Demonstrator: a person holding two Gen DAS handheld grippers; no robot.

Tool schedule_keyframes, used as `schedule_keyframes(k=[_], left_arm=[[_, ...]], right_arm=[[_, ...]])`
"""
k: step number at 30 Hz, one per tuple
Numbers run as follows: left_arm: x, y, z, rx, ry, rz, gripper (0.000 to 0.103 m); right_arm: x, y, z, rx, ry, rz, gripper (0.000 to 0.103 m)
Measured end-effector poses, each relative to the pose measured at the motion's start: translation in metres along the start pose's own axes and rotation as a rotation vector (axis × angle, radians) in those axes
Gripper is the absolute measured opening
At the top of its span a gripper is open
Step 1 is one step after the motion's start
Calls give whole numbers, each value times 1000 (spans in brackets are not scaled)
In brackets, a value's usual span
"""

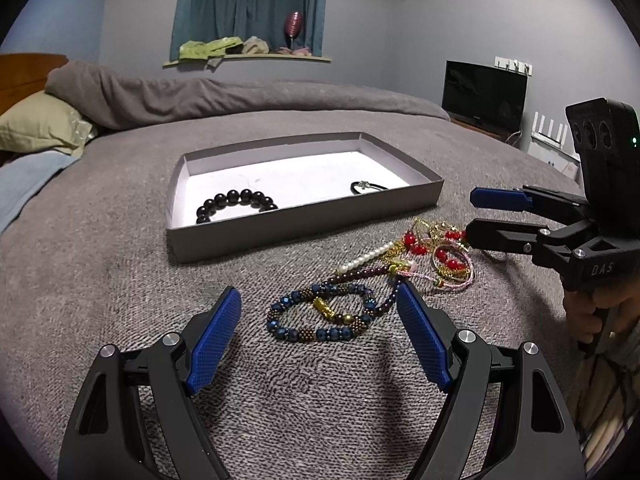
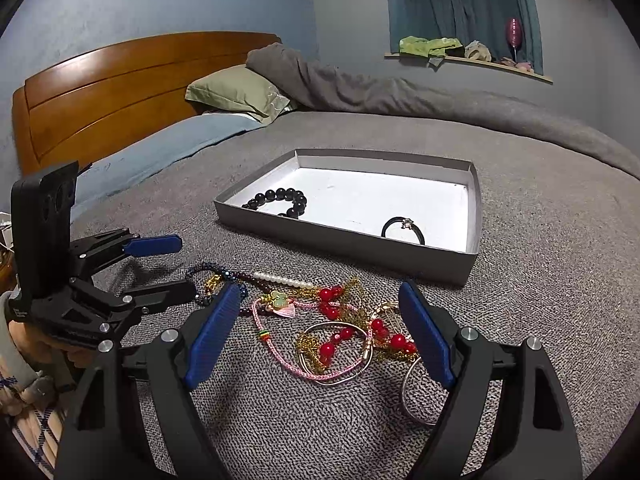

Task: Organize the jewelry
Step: 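Move both open grippers back above the jewelry pile, then grasp the blue beaded bracelet with the left gripper while the right grasps a red-beaded bracelet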

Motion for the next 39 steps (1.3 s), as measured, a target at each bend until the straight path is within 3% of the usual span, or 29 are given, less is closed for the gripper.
schedule_keyframes(k=[7, 14, 19, 22, 27, 30, 32, 33, 34, 39], left_arm=[[4, 0, -4, 8, -19, 6, 80], [10, -6, -9, 9, -44, 34, 80], [10, -17, 8, -35, 27, 75, 75], [10, -23, 19, -22, 102, 103, 73], [9, -31, 27, 12, 179, 142, 57], [13, -33, 24, 31, 173, 159, 40], [13, -31, 19, 43, 148, 155, 21], [13, -29, 15, 45, 125, 143, 16], [12, -26, 13, 43, 114, 132, 15], [-4, -8, 9, 63, 104, 43, 15]], right_arm=[[-2, 1, 2, -15, -3, -3, 80], [5, -2, 21, -50, 77, 23, 63], [8, -1, 28, -71, 100, 26, 62], [10, -3, 36, -97, 115, 33, 55], [20, -20, 51, -109, 164, 98, 40], [26, -30, 56, -105, 188, 140, 33], [28, -37, 57, -100, 194, 168, 25], [29, -39, 58, -100, 195, 173, 18], [29, -40, 58, -102, 194, 174, 6], [15, -29, 50, -88, 167, 108, 5]])
Point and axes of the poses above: each gripper's, at about its wrist camera, not at the fingertips, and y roughly against the way its jaws point, z to its left, x to its underside, the point moved 10 cm from there along -y, roughly the way its jaws point, and after that the axes turned 13 degrees about y, right-handed, at the moved point
